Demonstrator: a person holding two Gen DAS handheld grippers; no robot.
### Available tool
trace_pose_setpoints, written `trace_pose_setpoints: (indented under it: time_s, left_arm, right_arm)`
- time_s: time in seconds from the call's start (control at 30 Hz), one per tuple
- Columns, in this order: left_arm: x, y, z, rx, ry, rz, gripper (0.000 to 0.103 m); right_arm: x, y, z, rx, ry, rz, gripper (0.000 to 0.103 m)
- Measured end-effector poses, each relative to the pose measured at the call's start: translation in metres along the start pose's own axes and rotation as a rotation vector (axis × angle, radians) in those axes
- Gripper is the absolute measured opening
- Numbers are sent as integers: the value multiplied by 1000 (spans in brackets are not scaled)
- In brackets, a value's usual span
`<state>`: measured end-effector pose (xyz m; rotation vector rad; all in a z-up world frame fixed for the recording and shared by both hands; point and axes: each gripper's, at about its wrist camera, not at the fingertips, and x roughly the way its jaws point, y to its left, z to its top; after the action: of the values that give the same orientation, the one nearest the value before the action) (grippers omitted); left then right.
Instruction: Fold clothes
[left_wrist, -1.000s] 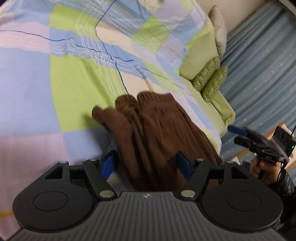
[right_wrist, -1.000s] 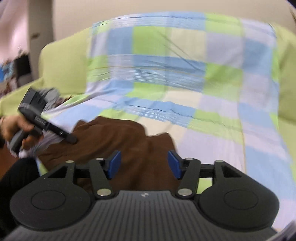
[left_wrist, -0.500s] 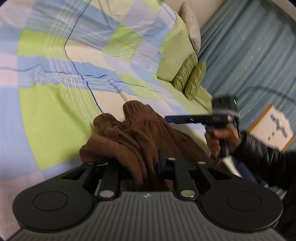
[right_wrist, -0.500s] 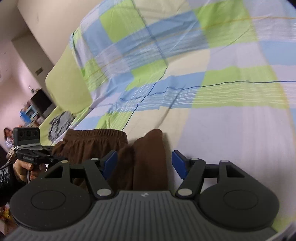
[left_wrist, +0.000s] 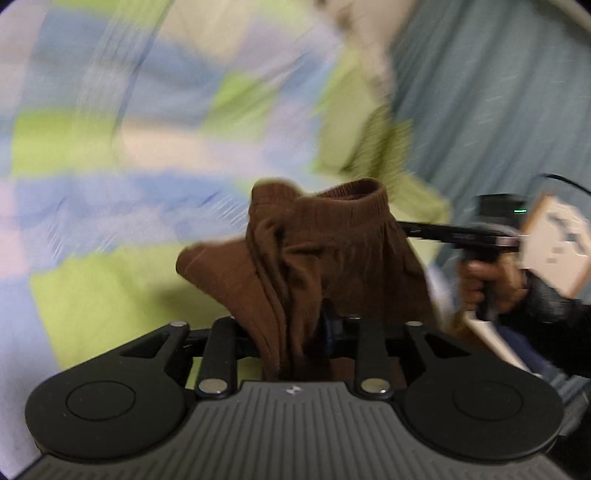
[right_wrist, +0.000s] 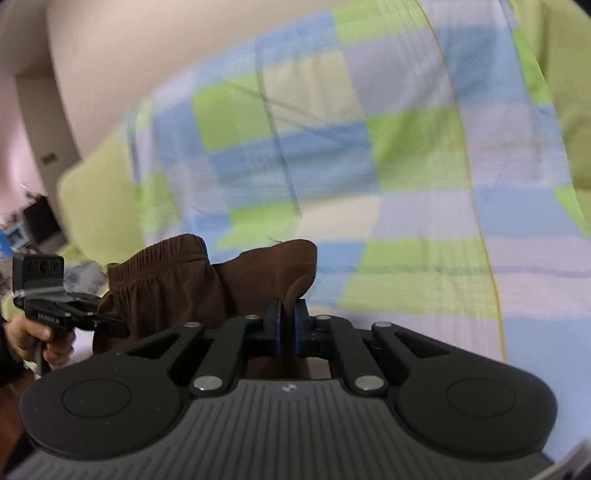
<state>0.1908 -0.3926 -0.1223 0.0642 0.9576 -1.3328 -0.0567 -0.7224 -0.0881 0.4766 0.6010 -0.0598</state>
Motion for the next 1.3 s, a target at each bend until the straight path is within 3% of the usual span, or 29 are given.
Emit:
trace_pose_setpoints:
  time_s: [0.07, 0.2, 0.27, 0.33, 0.43, 0.47, 0.67, 0.77, 0.87, 0.9, 1.0, 1.1, 1.2, 1.3]
  left_arm:
    - [2, 15, -1, -78, -12, -13, 41]
    - [-17, 18, -4, -78, -58, 22, 44]
    - [-31, 17, -4, -73, -83, 58, 47]
    - [-46, 14, -4, -71, -120, 89, 48]
    - [-50, -1, 4, -42, -148, 60, 48]
    - [-44, -8, 7, -26, -139, 51, 48]
    - [0, -14, 26, 80, -2, 101, 54]
    - [17, -9, 32, 102, 27, 82, 49]
    - [10, -16, 26, 170, -5, 77, 31]
    - [5, -19, 23, 198, -19, 78, 24]
    - [-13, -36, 12, 315, -70, 75, 23]
    - [-19, -49, 8, 406, -77, 106, 19]
    - [-17, -61, 12, 488, -47, 157, 17]
    - [-11, -66, 17, 519, -40, 149, 17]
  right_arm:
    - [26, -26, -9, 94, 66, -39, 8]
    - [27, -51, -13, 204, 19, -123, 11]
    - [19, -43, -11, 174, -4, -88, 13]
    - [18, -27, -9, 129, 9, -33, 22]
    - [15, -3, -6, 63, 29, 56, 31]
    - [16, 2, -1, 46, 44, 98, 32]
    - [54, 22, 21, 19, 137, 159, 43]
    - [74, 20, 23, 42, 170, 168, 43]
    - [89, 14, 24, 83, 189, 164, 43]
    - [91, 12, 23, 93, 191, 172, 37]
    - [84, 7, 15, 96, 162, 169, 9]
    - [69, 12, 8, 46, 127, 145, 2]
    - [61, 14, 1, 31, 127, 129, 1]
    - [61, 22, 5, -25, 117, 108, 3]
